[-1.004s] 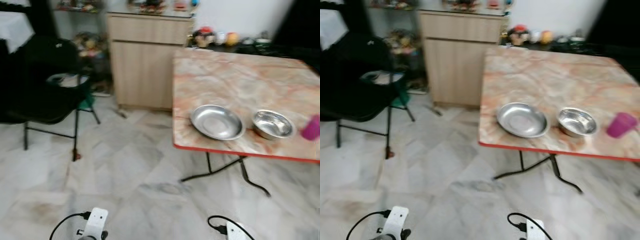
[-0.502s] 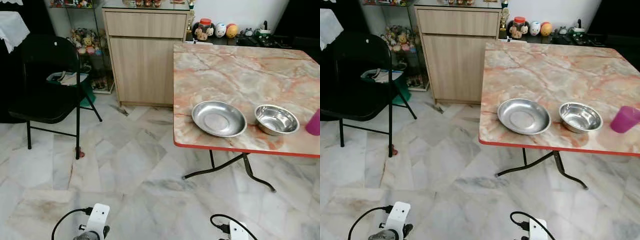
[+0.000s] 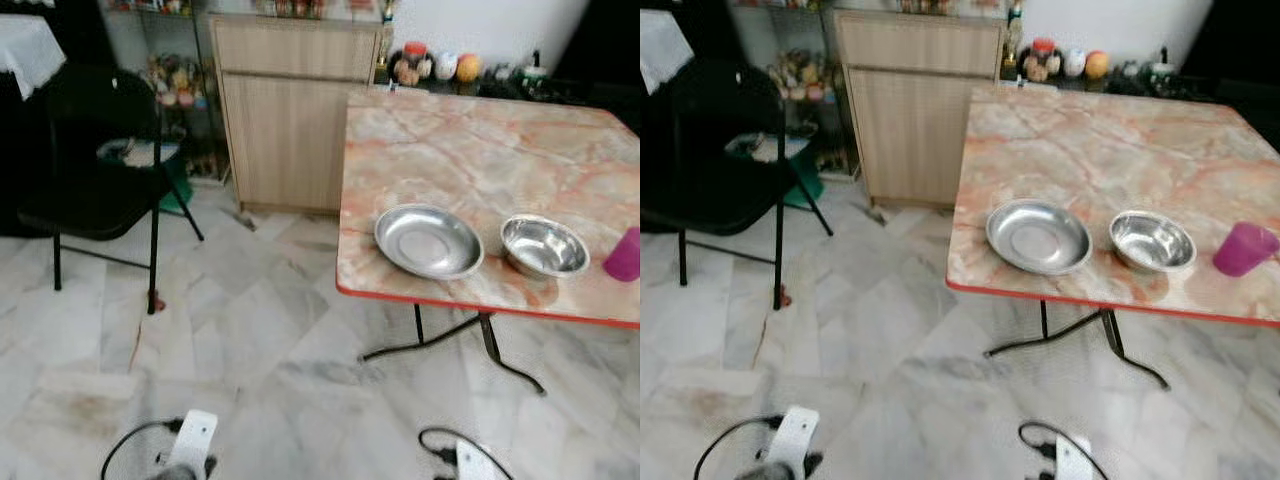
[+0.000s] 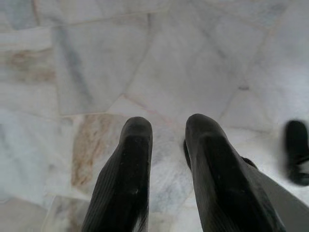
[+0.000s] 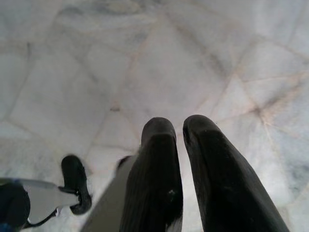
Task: Setting the table
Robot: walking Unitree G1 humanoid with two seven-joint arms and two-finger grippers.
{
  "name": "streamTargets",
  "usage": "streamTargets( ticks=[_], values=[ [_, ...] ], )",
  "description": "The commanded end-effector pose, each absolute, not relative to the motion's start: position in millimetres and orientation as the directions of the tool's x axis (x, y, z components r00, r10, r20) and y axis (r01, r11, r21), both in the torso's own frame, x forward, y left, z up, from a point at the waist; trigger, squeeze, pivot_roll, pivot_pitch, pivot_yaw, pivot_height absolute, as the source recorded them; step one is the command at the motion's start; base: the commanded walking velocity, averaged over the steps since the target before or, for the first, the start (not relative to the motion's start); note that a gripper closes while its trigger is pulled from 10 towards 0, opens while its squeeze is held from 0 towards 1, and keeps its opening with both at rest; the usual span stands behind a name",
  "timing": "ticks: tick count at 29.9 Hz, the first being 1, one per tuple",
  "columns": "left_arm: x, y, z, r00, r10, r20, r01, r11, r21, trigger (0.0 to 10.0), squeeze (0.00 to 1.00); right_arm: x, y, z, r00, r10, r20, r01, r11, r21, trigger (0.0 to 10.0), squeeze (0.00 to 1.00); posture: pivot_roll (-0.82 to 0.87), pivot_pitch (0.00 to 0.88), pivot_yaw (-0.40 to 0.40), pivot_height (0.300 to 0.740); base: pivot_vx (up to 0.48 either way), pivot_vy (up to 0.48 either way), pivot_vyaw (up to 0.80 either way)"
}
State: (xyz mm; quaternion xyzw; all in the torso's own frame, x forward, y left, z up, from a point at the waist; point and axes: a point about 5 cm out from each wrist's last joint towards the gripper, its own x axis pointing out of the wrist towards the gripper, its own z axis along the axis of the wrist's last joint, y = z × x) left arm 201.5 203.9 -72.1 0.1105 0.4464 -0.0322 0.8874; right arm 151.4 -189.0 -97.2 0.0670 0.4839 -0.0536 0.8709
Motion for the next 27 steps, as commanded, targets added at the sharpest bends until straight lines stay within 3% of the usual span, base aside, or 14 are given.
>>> streamTargets(
  ticks=[1,27],
  values=[
    [201.0,195.0,-73.9,0.596,0.019,-0.802,0.172,0.973,0.151,10.0,0.0,149.2,-196.8,-96.9,0.523,-0.051,-0.851,0.17,0.984,0.045,10.0,0.0,0.06,0.0,-0.022,0.74,0.0,-0.259,0.0],
    [205.9,194.0,-71.1,0.614,0.016,-0.789,0.156,0.978,0.141,10.0,0.0,151.0,-197.2,-96.3,0.523,-0.051,-0.851,0.17,0.984,0.045,10.0,0.0,0.06,0.0,-0.026,0.74,0.0,-0.257,0.0]
  ],
)
